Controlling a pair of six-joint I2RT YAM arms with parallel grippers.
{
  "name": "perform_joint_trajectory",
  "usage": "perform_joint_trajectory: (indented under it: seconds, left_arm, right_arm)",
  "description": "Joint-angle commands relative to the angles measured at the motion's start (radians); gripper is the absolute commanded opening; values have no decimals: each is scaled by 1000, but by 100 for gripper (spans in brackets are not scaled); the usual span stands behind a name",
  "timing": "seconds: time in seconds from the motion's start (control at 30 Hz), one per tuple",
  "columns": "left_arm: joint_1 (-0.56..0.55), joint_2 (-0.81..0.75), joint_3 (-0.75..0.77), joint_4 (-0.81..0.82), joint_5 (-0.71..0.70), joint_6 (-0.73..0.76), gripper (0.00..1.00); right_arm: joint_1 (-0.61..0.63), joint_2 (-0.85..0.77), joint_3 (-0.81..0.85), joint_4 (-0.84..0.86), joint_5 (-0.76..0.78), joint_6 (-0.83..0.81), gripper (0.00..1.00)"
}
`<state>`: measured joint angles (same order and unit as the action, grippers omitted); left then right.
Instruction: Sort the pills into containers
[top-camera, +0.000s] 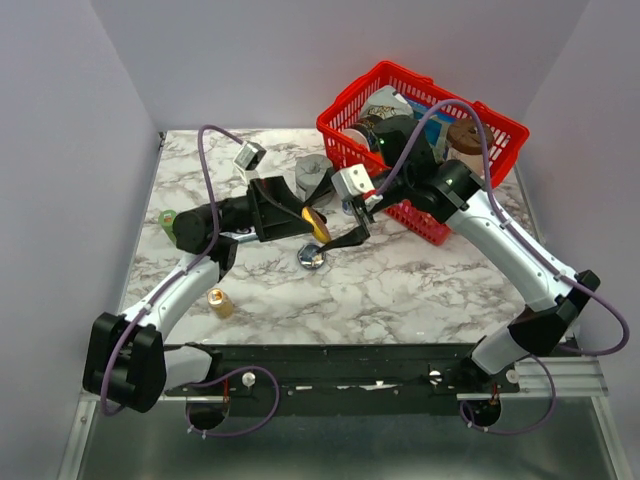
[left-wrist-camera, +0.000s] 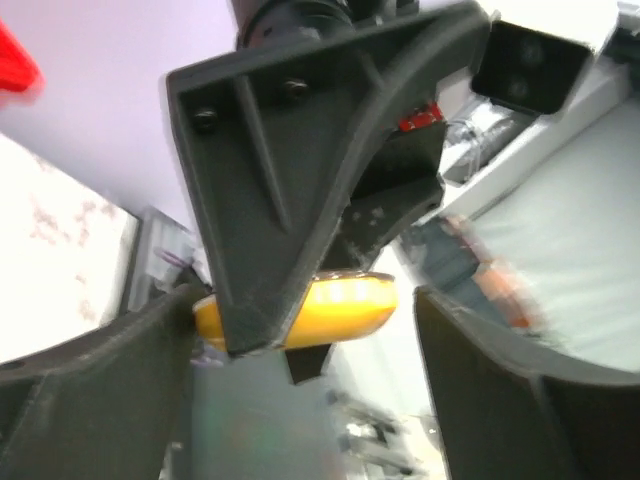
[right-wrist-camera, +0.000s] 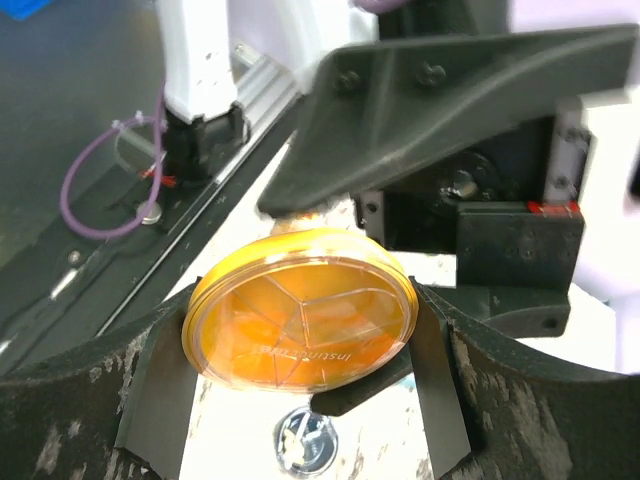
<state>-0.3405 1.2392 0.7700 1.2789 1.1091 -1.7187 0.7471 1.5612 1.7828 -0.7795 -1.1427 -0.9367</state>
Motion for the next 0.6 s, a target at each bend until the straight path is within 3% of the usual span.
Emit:
perform_joint_trajectory:
  seconds: [0.0, 0.57]
  left_arm:
    - [-2, -107, -3, -5, -110, 202, 99]
    - [0, -221, -49, -199, -374, 261, 99]
  right_arm:
    - [6, -13, -34, 181, 127, 162, 30]
    - [9, -18, -66, 281, 219, 237, 25]
